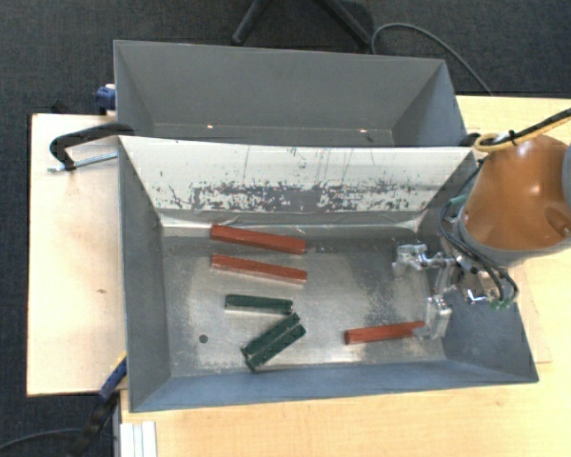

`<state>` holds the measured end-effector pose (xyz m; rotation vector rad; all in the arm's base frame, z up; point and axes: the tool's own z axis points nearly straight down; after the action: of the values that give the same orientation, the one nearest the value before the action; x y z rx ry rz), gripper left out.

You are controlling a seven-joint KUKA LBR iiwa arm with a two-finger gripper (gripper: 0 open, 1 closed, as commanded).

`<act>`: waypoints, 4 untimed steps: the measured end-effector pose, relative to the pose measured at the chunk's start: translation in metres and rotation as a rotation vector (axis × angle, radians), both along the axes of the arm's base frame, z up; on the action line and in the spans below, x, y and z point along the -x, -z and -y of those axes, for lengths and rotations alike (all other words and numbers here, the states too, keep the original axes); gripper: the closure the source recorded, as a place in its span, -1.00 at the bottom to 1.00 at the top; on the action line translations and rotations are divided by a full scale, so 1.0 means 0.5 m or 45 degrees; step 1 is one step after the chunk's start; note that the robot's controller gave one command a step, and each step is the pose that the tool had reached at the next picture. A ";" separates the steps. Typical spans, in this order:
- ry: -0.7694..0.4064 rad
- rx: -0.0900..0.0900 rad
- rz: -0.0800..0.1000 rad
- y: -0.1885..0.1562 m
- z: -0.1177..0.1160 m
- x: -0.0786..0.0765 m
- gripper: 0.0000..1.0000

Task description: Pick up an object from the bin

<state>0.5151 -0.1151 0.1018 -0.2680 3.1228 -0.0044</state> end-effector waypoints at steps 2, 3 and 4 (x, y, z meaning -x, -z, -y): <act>0.289 -0.006 -0.011 0.065 -0.036 0.046 -1.00; 0.287 -0.006 -0.009 0.064 -0.038 0.045 -1.00; 0.287 -0.005 -0.008 0.063 -0.038 0.044 1.00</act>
Offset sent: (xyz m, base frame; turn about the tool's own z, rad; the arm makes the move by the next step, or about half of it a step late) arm -0.0179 0.0269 -0.0018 0.1050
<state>0.4929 -0.0961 0.0703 0.0856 3.1392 0.0018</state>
